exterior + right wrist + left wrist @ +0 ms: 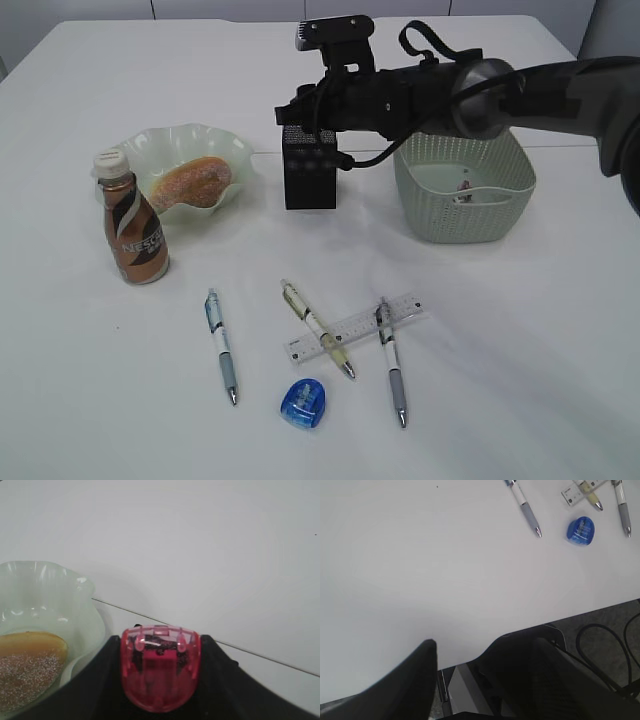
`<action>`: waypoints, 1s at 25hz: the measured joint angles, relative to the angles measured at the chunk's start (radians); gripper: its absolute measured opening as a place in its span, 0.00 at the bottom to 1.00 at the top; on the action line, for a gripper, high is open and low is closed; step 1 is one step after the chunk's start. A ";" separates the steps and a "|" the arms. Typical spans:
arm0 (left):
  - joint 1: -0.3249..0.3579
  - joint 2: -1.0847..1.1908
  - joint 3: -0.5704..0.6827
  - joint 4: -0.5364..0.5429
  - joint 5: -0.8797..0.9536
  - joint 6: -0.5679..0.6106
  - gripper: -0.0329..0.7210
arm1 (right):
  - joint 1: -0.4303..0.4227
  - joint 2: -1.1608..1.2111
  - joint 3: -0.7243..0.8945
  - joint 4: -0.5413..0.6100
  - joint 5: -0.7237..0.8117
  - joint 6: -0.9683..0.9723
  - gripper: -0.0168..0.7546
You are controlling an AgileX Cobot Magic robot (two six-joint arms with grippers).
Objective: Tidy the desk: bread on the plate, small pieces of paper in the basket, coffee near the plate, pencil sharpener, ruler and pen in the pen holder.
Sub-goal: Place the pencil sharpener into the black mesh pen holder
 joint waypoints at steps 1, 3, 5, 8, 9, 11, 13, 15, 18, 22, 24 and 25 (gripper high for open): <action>0.000 0.000 0.000 0.000 0.000 0.000 0.62 | 0.000 0.000 0.000 0.000 0.000 0.000 0.46; 0.000 0.000 0.000 0.000 0.000 0.000 0.62 | 0.000 0.000 0.000 -0.004 -0.001 0.000 0.46; 0.000 0.000 0.000 -0.001 0.000 0.000 0.62 | 0.000 0.000 0.000 -0.006 -0.003 0.000 0.46; 0.000 0.000 0.000 -0.005 0.000 0.000 0.62 | 0.000 0.000 0.000 -0.006 -0.005 0.000 0.47; 0.000 0.000 0.000 -0.005 0.000 0.000 0.62 | 0.000 0.000 0.000 -0.006 -0.005 0.000 0.47; 0.000 0.000 0.000 -0.012 0.000 0.000 0.62 | 0.000 0.000 0.000 -0.006 -0.007 0.000 0.50; 0.000 0.000 0.000 -0.021 0.000 0.000 0.62 | 0.000 0.000 0.000 -0.006 -0.007 0.000 0.52; 0.000 0.000 0.000 -0.028 0.000 0.000 0.62 | 0.000 0.000 0.000 -0.006 -0.007 0.000 0.55; 0.000 0.000 0.000 -0.030 0.000 0.000 0.62 | 0.000 0.000 0.000 -0.006 -0.007 0.000 0.57; 0.000 0.000 0.000 -0.030 0.000 0.000 0.62 | 0.000 0.000 0.000 -0.006 -0.007 0.000 0.57; 0.000 0.000 0.000 -0.030 0.000 0.000 0.62 | 0.000 0.000 0.000 -0.001 -0.007 0.000 0.57; 0.000 0.000 0.000 -0.030 0.000 0.000 0.62 | 0.000 0.000 0.000 0.000 -0.007 0.000 0.57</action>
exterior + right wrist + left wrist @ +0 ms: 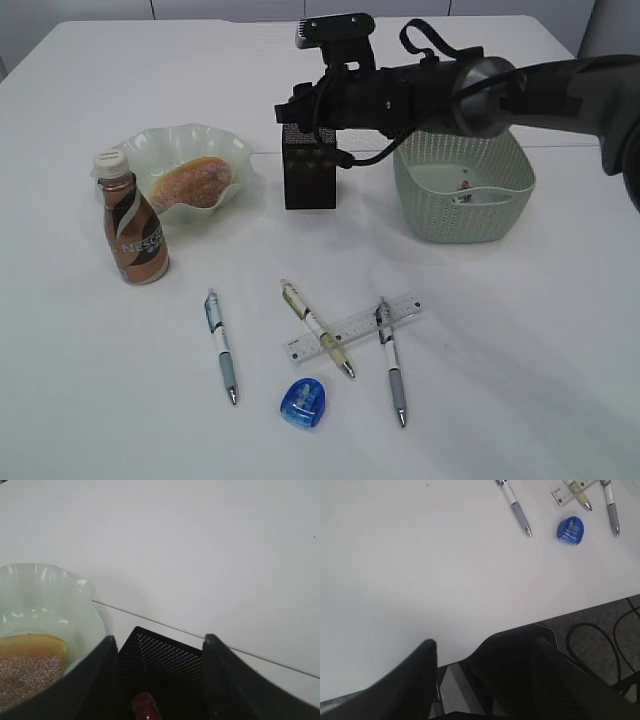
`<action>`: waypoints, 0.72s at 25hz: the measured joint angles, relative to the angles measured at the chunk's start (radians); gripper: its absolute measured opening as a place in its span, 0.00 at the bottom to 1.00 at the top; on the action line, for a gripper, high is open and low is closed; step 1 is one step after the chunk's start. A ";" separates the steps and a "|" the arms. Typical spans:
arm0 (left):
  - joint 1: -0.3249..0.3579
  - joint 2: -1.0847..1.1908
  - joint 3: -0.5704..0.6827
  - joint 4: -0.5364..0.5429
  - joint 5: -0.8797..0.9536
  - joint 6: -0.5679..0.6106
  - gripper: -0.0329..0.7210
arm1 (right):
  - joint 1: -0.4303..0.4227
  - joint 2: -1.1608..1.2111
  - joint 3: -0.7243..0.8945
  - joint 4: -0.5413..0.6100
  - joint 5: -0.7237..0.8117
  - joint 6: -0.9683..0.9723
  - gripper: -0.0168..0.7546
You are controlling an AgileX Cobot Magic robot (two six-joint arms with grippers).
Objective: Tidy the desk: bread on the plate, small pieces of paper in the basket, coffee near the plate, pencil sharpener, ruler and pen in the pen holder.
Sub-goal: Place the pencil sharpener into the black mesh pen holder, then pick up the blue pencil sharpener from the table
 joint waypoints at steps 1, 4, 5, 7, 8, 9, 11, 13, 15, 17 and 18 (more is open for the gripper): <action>0.000 0.000 0.000 0.000 0.000 0.000 0.62 | 0.000 -0.006 0.000 0.001 0.009 0.000 0.57; 0.000 0.000 0.000 0.000 0.000 0.000 0.62 | 0.000 -0.051 -0.007 0.002 0.089 0.000 0.57; 0.000 0.000 0.000 0.000 0.000 0.000 0.62 | 0.000 -0.077 -0.012 0.002 0.129 0.000 0.57; 0.000 0.000 0.000 0.000 0.000 0.000 0.62 | 0.000 -0.131 -0.021 0.002 0.245 0.000 0.57; 0.000 0.000 0.000 0.000 0.000 0.000 0.62 | 0.000 -0.165 -0.021 0.002 0.307 0.000 0.57; 0.000 0.000 0.000 0.000 0.000 0.000 0.62 | 0.000 -0.198 -0.021 0.007 0.360 0.000 0.57; 0.000 0.000 0.000 0.000 0.000 0.000 0.62 | 0.000 -0.260 -0.021 0.022 0.481 0.000 0.57; 0.000 0.000 0.000 0.000 0.000 0.000 0.62 | 0.000 -0.312 -0.021 0.038 0.592 0.000 0.57; 0.000 0.000 0.000 0.000 0.000 0.000 0.62 | 0.000 -0.361 -0.021 0.048 0.724 0.000 0.57; 0.000 0.000 0.000 0.000 0.000 0.000 0.62 | 0.000 -0.409 -0.021 0.065 0.842 0.000 0.57; 0.000 0.000 0.000 0.000 0.000 0.000 0.62 | 0.000 -0.426 -0.021 0.072 0.901 0.000 0.57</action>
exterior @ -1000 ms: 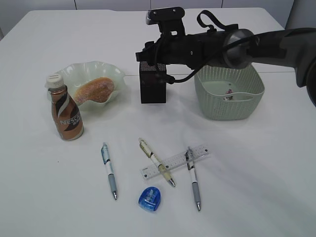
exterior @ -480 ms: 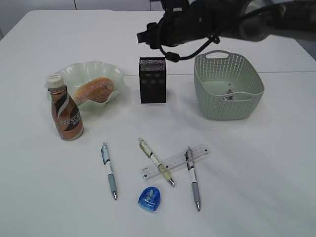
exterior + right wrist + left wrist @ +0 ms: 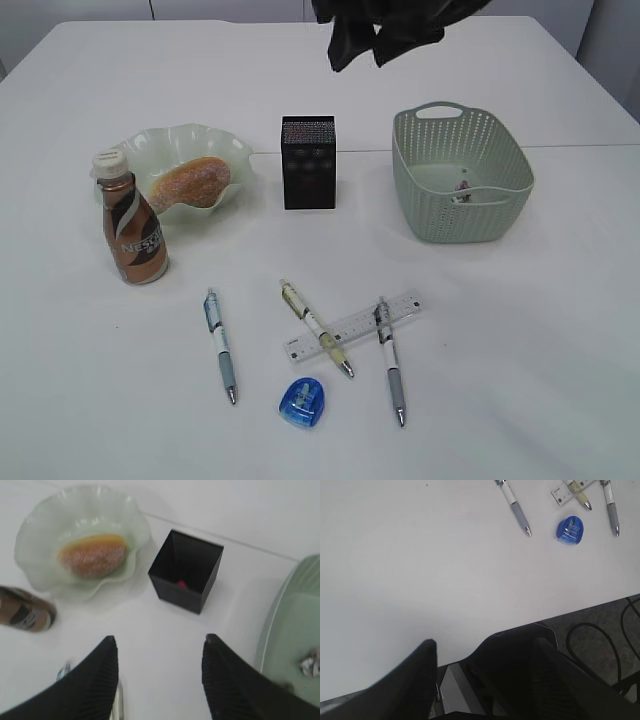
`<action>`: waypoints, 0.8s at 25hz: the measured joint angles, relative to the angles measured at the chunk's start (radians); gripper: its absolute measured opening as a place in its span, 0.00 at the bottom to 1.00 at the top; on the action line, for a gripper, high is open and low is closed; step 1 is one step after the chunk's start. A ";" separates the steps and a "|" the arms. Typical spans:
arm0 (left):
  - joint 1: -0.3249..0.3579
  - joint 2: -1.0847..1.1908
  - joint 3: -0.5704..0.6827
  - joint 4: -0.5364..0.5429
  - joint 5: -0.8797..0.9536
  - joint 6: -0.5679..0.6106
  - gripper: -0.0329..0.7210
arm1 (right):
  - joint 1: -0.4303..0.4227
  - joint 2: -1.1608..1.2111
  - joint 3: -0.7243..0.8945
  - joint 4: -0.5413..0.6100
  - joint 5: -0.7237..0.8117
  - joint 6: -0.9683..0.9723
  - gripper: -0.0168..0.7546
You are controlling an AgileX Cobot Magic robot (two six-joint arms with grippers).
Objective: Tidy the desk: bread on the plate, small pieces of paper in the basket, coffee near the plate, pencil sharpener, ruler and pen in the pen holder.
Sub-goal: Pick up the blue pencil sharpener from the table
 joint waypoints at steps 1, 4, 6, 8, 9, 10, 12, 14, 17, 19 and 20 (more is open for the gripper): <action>0.000 0.000 0.000 0.000 0.000 0.000 0.62 | 0.000 -0.018 0.000 0.006 0.046 0.000 0.57; 0.000 0.000 0.000 0.000 0.000 0.000 0.62 | 0.000 -0.051 -0.006 0.015 0.187 0.000 0.57; 0.000 0.000 0.000 0.000 0.000 0.000 0.62 | 0.000 -0.056 -0.006 0.024 0.260 0.000 0.57; 0.000 0.000 0.000 0.000 0.000 0.000 0.62 | 0.000 -0.056 -0.006 0.034 0.280 0.000 0.57; 0.000 0.000 0.000 0.000 0.000 0.000 0.62 | 0.000 -0.056 -0.006 0.040 0.282 0.000 0.57; 0.000 0.000 0.000 0.000 0.000 0.000 0.62 | 0.000 -0.056 -0.006 0.050 0.284 0.000 0.57; 0.000 0.000 0.000 0.000 0.000 0.000 0.62 | 0.000 -0.056 -0.006 0.080 0.287 0.009 0.57; 0.000 0.000 0.000 0.000 0.000 0.000 0.62 | 0.000 -0.056 -0.006 0.117 0.288 0.033 0.57; 0.000 0.000 0.000 0.000 0.000 0.000 0.62 | 0.000 -0.056 -0.006 0.163 0.291 0.042 0.57; 0.000 0.000 0.000 0.000 0.000 0.000 0.62 | 0.000 -0.056 -0.006 0.172 0.291 0.047 0.57; 0.000 0.000 0.000 0.000 0.000 0.000 0.62 | 0.000 -0.056 -0.006 0.174 0.291 0.047 0.57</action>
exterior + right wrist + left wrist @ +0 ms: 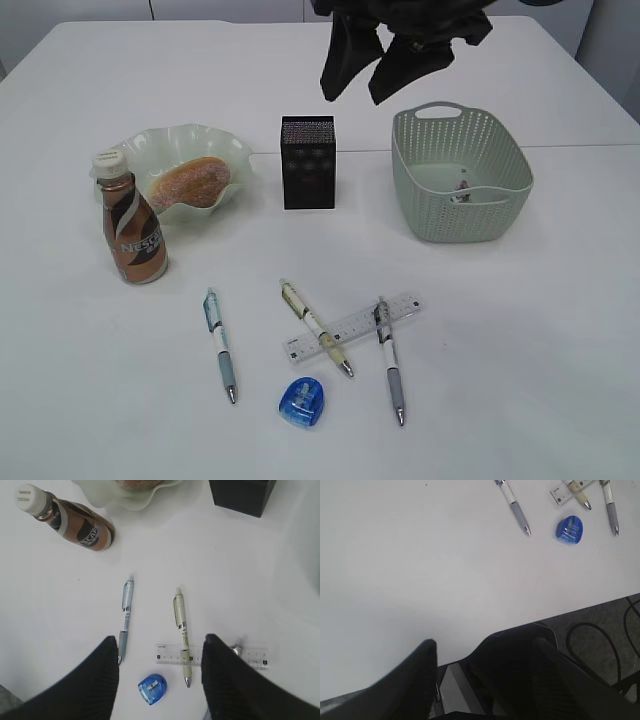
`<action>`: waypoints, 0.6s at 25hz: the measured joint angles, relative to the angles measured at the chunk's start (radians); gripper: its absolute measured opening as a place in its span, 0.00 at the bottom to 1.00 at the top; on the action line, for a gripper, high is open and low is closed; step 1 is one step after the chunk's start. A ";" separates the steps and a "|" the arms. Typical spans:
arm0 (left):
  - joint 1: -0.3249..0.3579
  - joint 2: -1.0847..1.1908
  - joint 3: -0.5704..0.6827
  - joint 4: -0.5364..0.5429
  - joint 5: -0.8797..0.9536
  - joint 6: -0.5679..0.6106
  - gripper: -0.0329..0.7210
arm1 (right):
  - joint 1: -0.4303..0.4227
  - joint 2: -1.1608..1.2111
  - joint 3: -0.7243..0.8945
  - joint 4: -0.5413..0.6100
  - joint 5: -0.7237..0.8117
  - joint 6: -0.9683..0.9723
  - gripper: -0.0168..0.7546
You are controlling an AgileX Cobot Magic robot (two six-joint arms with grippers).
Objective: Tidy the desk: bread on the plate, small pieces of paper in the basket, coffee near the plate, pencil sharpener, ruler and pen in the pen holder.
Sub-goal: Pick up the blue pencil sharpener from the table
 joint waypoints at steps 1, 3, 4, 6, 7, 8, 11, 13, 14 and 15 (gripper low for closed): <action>0.000 0.000 0.000 0.000 0.000 0.000 0.62 | 0.000 0.000 0.000 0.000 0.000 0.001 0.57; 0.000 0.000 0.000 -0.002 0.000 0.000 0.62 | 0.000 -0.012 0.005 0.000 0.002 0.001 0.57; 0.000 0.000 0.000 -0.002 0.000 0.000 0.62 | 0.000 -0.027 0.018 0.000 0.002 0.001 0.57; 0.000 0.000 0.000 -0.004 0.000 0.000 0.62 | 0.000 -0.068 0.052 -0.002 0.002 0.001 0.57; 0.000 0.000 0.000 -0.004 0.000 0.000 0.62 | 0.000 -0.092 0.076 -0.008 0.002 0.001 0.57; 0.000 -0.002 0.000 -0.004 0.000 0.000 0.62 | 0.000 -0.128 0.103 -0.021 0.002 0.003 0.57; 0.000 -0.002 0.000 -0.004 0.000 0.000 0.62 | 0.000 -0.213 0.188 -0.050 0.004 0.023 0.56; 0.000 -0.002 0.000 -0.004 0.000 0.000 0.62 | 0.000 -0.276 0.270 -0.052 0.004 0.032 0.56; 0.000 -0.004 0.000 -0.004 0.000 0.000 0.62 | 0.000 -0.301 0.304 -0.052 0.004 0.034 0.56; 0.000 -0.006 0.000 -0.004 0.000 0.000 0.62 | 0.000 -0.330 0.341 -0.052 0.004 0.042 0.56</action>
